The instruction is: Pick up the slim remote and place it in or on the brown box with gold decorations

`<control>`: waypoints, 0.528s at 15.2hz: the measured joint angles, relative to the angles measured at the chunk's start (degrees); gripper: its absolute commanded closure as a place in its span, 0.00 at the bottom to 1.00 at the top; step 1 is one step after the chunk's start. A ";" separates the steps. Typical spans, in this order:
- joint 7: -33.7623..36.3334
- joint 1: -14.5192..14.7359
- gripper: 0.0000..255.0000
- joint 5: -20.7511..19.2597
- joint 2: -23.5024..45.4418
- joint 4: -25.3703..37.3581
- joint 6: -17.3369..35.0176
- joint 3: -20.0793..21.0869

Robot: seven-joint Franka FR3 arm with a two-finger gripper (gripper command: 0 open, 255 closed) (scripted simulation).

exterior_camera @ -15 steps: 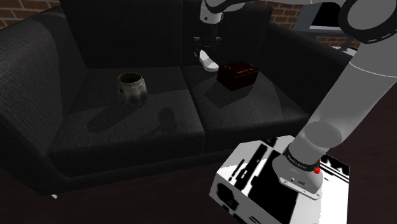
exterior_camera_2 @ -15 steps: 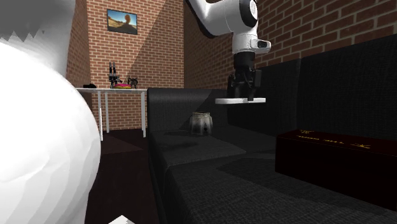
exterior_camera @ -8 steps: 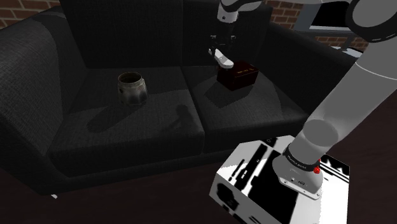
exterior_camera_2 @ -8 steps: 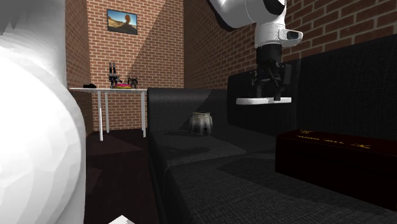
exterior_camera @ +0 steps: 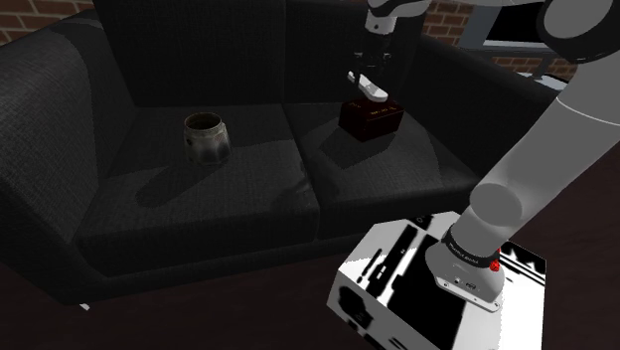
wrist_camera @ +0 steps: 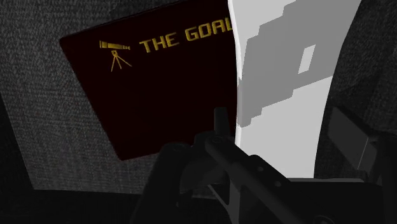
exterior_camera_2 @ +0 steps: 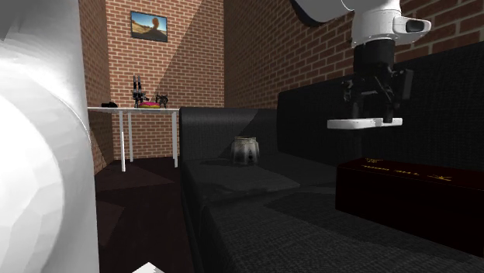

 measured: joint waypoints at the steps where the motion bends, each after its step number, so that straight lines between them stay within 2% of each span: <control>1: -1.52 -0.74 1.00 0.00 0.05 -0.36 0.41 -0.78; 4: -5.67 -2.76 1.00 0.10 1.25 1.65 -0.43 -2.88; 8: -7.31 -3.54 1.00 0.14 1.51 -0.33 1.76 -3.67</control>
